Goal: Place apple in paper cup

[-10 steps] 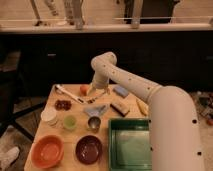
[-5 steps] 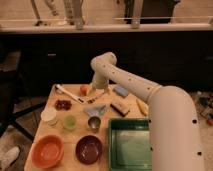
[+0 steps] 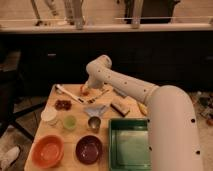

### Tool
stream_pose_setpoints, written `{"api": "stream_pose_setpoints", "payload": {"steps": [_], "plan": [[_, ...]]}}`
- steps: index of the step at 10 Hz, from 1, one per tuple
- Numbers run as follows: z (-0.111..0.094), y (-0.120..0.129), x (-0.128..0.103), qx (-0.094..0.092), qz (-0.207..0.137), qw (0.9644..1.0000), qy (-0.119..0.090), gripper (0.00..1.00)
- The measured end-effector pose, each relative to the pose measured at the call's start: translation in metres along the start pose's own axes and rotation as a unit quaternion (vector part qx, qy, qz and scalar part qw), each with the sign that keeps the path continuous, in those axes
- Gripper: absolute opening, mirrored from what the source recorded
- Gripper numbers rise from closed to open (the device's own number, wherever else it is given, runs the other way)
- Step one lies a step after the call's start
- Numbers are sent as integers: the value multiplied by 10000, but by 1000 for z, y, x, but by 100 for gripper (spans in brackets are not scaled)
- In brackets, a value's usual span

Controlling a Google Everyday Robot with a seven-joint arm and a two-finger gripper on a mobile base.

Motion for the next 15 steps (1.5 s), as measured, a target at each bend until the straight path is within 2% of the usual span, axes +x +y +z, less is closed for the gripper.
{"api": "stream_pose_setpoints", "payload": {"steps": [2,4,10,12,15], "plan": [[3,-6,11,107,5,9999,107,80],[9,-14,23,235,-53,9996,114,80],[37,-41,52,468,-291,9984,-136,80],[53,-59,62,578,-411,9972,-248,80],[65,-59,65,650,-402,9965,-351,80]]}}
